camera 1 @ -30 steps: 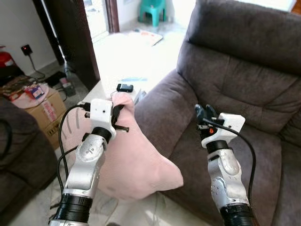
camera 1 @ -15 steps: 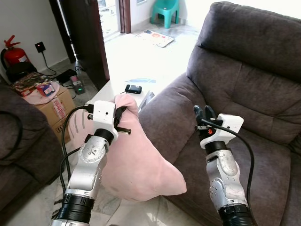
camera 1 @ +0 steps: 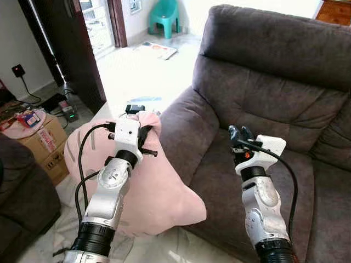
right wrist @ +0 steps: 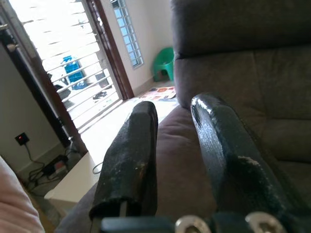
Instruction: Move the pillow to the sofa from floor
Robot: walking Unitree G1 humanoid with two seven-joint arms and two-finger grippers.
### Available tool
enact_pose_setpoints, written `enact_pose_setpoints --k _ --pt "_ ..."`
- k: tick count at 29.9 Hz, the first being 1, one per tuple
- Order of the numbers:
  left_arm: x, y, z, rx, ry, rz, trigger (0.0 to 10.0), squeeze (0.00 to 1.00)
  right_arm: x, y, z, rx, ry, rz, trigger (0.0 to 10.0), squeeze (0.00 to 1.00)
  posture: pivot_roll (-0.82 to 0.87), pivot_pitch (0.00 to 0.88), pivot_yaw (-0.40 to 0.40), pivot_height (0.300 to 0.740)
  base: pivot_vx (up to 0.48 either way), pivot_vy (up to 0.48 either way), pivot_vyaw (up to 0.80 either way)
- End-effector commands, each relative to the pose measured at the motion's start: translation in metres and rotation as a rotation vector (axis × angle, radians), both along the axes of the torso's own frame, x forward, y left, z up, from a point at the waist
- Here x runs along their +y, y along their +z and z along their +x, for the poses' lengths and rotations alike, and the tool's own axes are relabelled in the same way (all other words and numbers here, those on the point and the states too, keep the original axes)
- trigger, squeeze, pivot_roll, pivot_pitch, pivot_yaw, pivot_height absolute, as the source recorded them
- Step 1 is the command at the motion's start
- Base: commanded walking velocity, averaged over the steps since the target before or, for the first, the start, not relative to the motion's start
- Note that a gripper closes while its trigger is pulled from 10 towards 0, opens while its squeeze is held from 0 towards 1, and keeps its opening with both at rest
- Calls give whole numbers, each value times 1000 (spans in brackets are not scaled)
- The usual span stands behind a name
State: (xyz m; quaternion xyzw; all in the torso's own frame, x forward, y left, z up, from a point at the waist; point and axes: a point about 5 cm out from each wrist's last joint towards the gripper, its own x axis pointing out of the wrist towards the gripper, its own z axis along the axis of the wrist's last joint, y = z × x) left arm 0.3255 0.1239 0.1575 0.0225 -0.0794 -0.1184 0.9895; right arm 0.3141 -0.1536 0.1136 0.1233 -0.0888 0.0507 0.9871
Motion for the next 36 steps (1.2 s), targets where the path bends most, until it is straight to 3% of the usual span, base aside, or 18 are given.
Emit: enact_pose_setpoints --k 1,11,15,25,36 --pt "-8 30 3 -149 -24 -5 10000 0 -1 0 2 8 4 -1 10000 0 76 0 -35 740 0 0 -625" --pt "-11 28 3 -147 -25 -9 10000 0 -2 0 5 14 -2 -7 10000 0 84 0 -44 740 0 0 -623" --pt "-9 23 1 -126 -16 31 10000 0 -1 0 4 13 0 -16 10000 0 85 0 -43 740 0 0 -625" --pt "10 20 0 -112 57 36 10000 0 -1 2 2 -2 -2 -34 10000 0 85 0 -45 740 0 0 0" --pt "2 18 -7 -109 30 -14 10000 0 -4 3 2 -6 1 -45 10000 0 81 0 -64 740 -179 0 0"
